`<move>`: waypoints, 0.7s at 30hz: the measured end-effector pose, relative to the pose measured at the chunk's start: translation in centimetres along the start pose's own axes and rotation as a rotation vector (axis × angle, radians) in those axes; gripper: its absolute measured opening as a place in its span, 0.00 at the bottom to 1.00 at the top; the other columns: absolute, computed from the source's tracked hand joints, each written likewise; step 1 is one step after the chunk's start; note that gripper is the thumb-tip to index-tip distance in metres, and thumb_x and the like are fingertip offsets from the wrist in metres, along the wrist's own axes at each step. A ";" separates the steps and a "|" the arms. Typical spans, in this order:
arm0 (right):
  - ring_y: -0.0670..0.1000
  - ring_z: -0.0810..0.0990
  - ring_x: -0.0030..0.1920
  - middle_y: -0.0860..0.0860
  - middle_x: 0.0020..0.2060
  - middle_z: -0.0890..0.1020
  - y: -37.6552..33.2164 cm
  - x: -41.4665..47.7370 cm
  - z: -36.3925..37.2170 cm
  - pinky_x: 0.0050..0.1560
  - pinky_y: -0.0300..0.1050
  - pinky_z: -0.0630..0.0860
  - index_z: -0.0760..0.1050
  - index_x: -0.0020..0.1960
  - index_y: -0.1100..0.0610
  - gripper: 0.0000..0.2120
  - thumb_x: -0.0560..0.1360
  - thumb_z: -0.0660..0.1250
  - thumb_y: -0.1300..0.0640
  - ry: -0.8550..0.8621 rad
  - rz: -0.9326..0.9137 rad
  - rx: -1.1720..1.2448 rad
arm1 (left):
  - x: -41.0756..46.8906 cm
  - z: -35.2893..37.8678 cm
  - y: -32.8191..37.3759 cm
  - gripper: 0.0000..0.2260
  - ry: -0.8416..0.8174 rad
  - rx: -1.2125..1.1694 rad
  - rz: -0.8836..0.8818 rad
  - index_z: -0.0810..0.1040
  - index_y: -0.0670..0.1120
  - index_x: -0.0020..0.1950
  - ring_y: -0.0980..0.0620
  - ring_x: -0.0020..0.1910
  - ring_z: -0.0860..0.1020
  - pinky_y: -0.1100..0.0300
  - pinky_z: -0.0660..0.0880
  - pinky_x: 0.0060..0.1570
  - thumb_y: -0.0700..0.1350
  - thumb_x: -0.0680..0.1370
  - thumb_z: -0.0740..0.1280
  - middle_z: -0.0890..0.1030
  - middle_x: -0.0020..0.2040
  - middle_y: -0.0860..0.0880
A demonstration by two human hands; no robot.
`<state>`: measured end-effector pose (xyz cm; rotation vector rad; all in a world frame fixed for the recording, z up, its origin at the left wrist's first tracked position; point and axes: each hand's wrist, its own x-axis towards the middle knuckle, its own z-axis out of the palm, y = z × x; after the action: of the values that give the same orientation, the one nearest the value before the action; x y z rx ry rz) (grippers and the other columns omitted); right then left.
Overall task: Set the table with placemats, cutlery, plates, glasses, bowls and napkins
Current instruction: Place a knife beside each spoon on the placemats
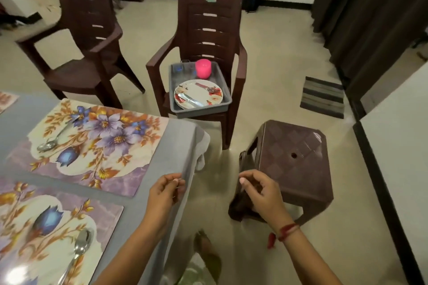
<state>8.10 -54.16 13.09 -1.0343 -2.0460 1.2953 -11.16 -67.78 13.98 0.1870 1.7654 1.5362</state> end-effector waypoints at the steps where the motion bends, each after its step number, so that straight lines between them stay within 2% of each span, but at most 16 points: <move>1: 0.46 0.79 0.43 0.44 0.41 0.81 -0.1 1.8 0.2 0.43 0.37 0.77 0.79 0.49 0.50 0.05 0.76 0.66 0.58 -0.023 -0.009 -0.013 | 1.2 0.1 0.6 0.10 0.016 -0.020 0.004 0.79 0.44 0.52 0.49 0.45 0.79 0.62 0.76 0.44 0.40 0.82 0.58 0.81 0.46 0.44; 4: 0.43 0.79 0.43 0.43 0.41 0.80 -0.7 7.5 1.4 0.43 0.34 0.75 0.79 0.50 0.52 0.05 0.76 0.66 0.57 -0.073 -0.022 -0.037 | 5.5 0.1 2.6 0.10 0.059 -0.054 0.019 0.78 0.45 0.50 0.49 0.46 0.79 0.61 0.75 0.44 0.39 0.81 0.58 0.81 0.47 0.43; 8: 0.42 0.79 0.43 0.45 0.41 0.81 -1.6 14.7 2.6 0.43 0.37 0.77 0.80 0.50 0.52 0.06 0.77 0.65 0.57 -0.143 -0.021 -0.065 | 10.6 0.5 5.4 0.10 0.134 -0.121 0.037 0.78 0.45 0.49 0.50 0.44 0.79 0.62 0.74 0.42 0.38 0.81 0.58 0.81 0.46 0.44; 10: 0.41 0.78 0.42 0.45 0.41 0.81 -2.3 17.8 3.1 0.42 0.35 0.75 0.80 0.50 0.52 0.05 0.77 0.65 0.57 -0.180 -0.020 -0.098 | 12.4 0.7 6.8 0.10 0.162 -0.153 0.029 0.78 0.45 0.49 0.50 0.45 0.79 0.62 0.74 0.43 0.38 0.81 0.58 0.81 0.46 0.44; 15: 0.44 0.79 0.45 0.45 0.43 0.82 -3.9 24.6 4.8 0.43 0.34 0.72 0.80 0.49 0.51 0.05 0.76 0.65 0.57 -0.252 0.004 -0.159 | 15.6 0.1 8.7 0.08 0.207 -0.267 0.015 0.78 0.45 0.52 0.49 0.47 0.79 0.59 0.74 0.47 0.40 0.81 0.59 0.81 0.47 0.46; 21: 0.42 0.77 0.45 0.45 0.43 0.80 -4.8 33.7 8.5 0.43 0.31 0.70 0.79 0.50 0.53 0.05 0.77 0.65 0.57 -0.400 -0.024 -0.232 | 19.3 -0.1 9.4 0.09 0.342 -0.328 -0.016 0.78 0.45 0.48 0.51 0.42 0.76 0.63 0.71 0.39 0.38 0.81 0.59 0.80 0.44 0.46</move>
<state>-19.51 -32.55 14.41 -0.8967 -2.5498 1.3622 -28.04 -54.45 13.73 -0.2669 1.7256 1.9049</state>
